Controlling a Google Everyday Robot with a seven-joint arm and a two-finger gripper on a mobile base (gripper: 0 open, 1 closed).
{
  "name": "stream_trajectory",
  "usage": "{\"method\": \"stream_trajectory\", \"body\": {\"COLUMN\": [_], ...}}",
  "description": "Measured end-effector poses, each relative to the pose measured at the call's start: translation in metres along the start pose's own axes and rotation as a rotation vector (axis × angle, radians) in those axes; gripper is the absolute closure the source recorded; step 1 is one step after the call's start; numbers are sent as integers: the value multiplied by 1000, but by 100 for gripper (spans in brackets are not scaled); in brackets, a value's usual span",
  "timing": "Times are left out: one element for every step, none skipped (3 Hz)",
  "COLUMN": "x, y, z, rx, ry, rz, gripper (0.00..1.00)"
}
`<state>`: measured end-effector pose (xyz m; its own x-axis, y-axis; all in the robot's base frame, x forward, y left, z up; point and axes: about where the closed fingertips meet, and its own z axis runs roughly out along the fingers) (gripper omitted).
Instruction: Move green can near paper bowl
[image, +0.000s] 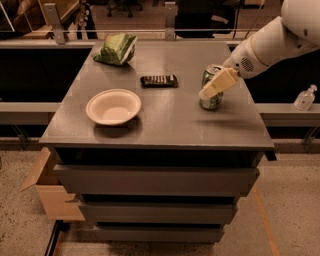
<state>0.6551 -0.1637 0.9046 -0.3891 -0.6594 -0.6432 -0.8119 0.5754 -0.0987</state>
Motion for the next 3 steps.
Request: {"method": "stream_trajectory", "body": {"x": [2, -7, -26], "y": [0, 3, 10], "z": [4, -2, -20], "rx": [-6, -1, 14], "ry": [-18, -62, -124], "rz": [-3, -32, -87], "gripper": [41, 65, 88]}}
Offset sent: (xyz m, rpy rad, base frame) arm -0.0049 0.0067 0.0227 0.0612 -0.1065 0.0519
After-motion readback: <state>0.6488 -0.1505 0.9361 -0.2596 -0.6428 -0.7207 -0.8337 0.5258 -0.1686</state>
